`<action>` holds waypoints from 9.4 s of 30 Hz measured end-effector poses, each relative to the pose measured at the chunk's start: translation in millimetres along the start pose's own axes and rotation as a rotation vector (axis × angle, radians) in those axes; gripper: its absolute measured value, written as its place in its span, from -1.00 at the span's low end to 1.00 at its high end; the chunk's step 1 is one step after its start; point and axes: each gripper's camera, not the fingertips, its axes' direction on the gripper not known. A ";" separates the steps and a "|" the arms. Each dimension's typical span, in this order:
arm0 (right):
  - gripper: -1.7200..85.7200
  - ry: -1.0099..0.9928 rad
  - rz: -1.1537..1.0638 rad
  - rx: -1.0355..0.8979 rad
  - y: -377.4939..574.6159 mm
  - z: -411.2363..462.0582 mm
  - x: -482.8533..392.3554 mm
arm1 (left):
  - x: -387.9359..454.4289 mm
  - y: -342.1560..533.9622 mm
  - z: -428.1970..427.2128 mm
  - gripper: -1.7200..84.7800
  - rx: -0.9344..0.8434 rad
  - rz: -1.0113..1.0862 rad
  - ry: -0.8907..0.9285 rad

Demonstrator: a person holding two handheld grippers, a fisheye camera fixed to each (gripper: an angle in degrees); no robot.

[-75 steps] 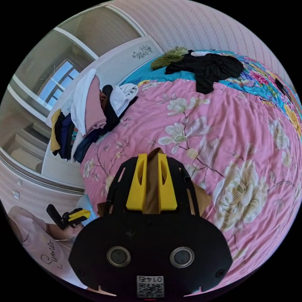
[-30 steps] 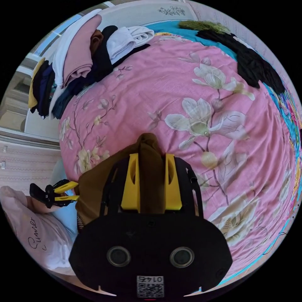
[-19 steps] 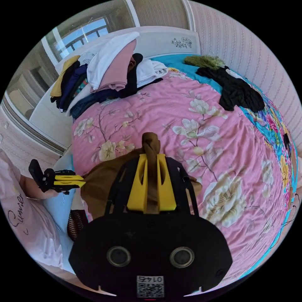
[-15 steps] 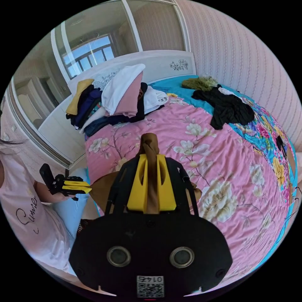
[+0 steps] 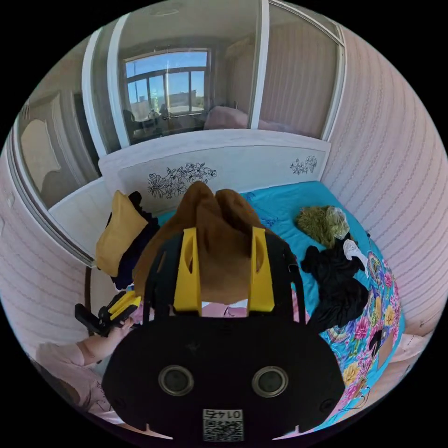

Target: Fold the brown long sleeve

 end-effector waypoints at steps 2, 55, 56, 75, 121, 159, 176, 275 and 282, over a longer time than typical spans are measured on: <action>-0.61 -0.041 -0.019 -0.020 17.3 60.8 -18.9 | -30.8 4.3 34.8 -0.82 -0.179 0.026 -0.047; -0.93 -0.736 -0.120 -0.106 94.5 135.1 -282.4 | -232.3 -49.6 -229.0 -0.96 -0.171 -0.009 -0.242; -0.94 -0.723 -0.129 -0.053 93.2 107.0 -276.4 | -220.5 -56.6 -239.2 -0.97 -0.118 0.030 -0.216; -0.95 -0.525 -0.044 0.210 247.3 -317.8 -111.5 | 76.4 -119.0 -265.7 -0.98 0.010 0.373 0.336; -0.93 -0.146 0.814 -0.189 673.6 -416.3 -22.2 | 435.0 297.0 -80.0 -0.97 -1.041 0.550 0.514; -0.96 -0.263 1.078 0.402 771.7 -719.5 -53.1 | 383.6 185.3 -135.8 -0.98 -0.777 0.365 0.736; -0.97 -0.019 0.511 0.617 558.8 -935.0 3.6 | 370.7 -28.7 -180.1 -0.98 -0.263 0.276 0.999; -0.95 -0.293 1.290 -0.052 818.7 -668.3 30.7 | 218.1 181.1 27.3 -0.98 -1.293 0.217 0.536; -0.94 -0.273 1.271 -0.160 817.4 -646.1 29.9 | 231.1 199.7 38.7 -0.98 -1.307 0.273 0.497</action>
